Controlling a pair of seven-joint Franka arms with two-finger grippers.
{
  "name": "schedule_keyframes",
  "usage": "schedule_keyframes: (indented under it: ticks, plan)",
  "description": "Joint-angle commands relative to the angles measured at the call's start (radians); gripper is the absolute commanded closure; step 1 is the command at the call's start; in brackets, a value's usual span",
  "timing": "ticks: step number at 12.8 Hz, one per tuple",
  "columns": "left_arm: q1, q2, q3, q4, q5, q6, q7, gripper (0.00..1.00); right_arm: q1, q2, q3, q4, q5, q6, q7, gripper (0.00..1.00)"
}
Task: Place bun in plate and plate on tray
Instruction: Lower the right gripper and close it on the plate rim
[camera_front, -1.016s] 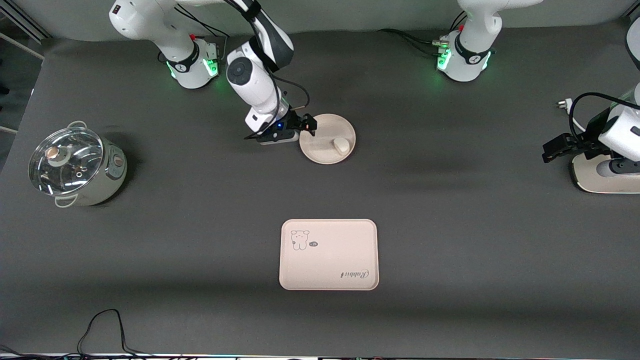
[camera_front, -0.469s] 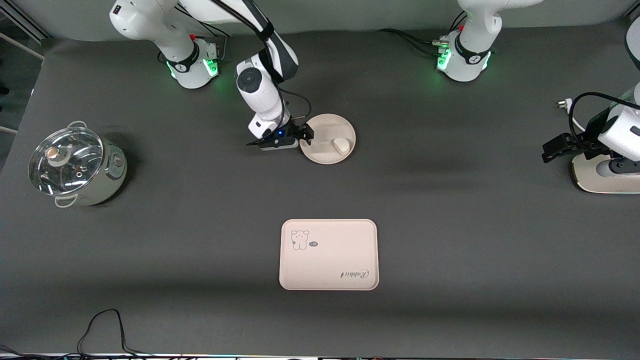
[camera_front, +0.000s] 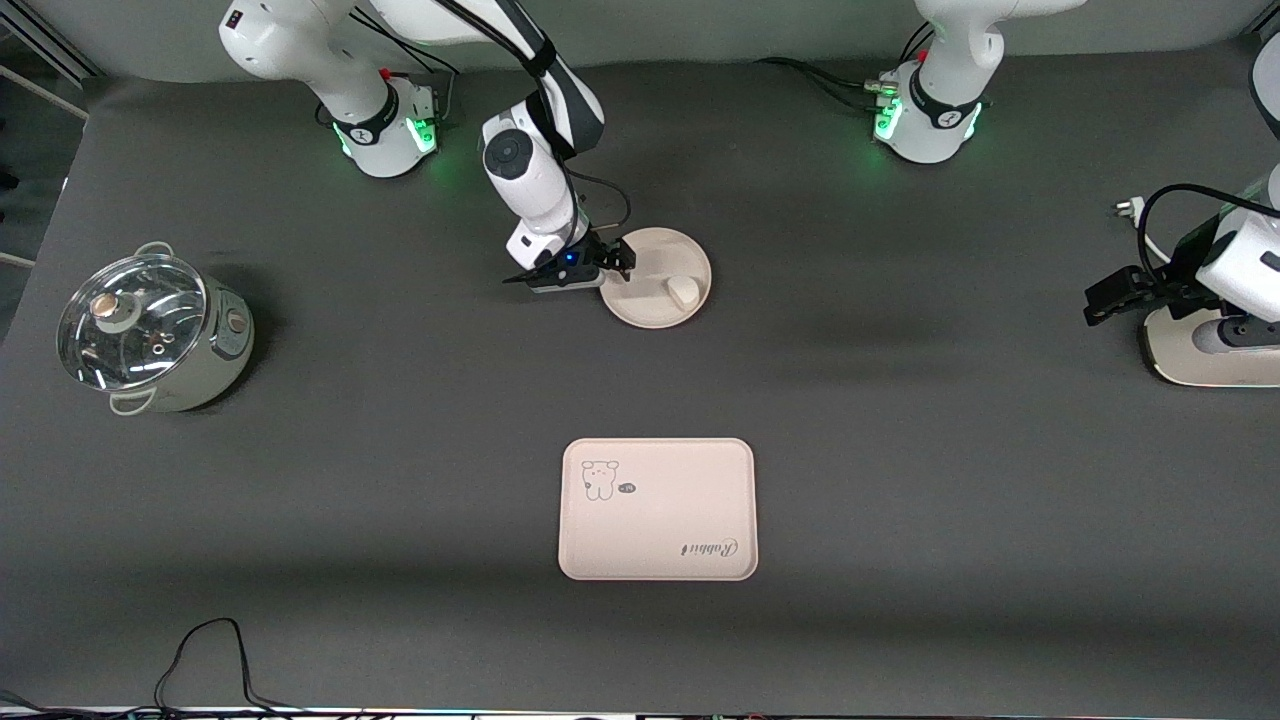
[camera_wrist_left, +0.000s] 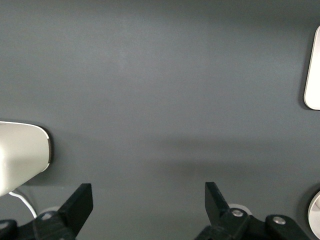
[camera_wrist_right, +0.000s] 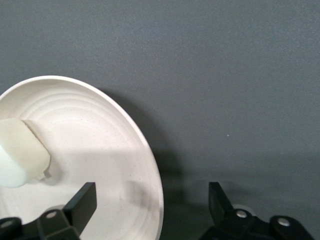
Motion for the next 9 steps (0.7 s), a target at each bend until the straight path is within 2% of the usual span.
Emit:
schedule_keyframes:
  ticks: [1, 4, 6, 9]
  plan:
    - [-0.005, -0.006, 0.0, 0.012, 0.005, -0.019, -0.013, 0.0, 0.013, 0.006, -0.001, 0.002, 0.037, 0.017, -0.031, 0.27]
    - [-0.005, -0.006, 0.0, 0.012, 0.005, -0.021, -0.015, 0.0, 0.013, 0.004, -0.003, 0.002, 0.039, 0.01, -0.03, 0.65]
    - [-0.005, -0.006, 0.0, 0.012, 0.004, -0.021, -0.015, 0.0, 0.013, 0.004, -0.001, 0.003, 0.039, 0.01, -0.028, 0.86]
    - [-0.005, -0.006, 0.0, 0.012, 0.004, -0.021, -0.015, 0.0, 0.013, 0.0, -0.003, 0.003, 0.039, 0.009, -0.027, 0.97]
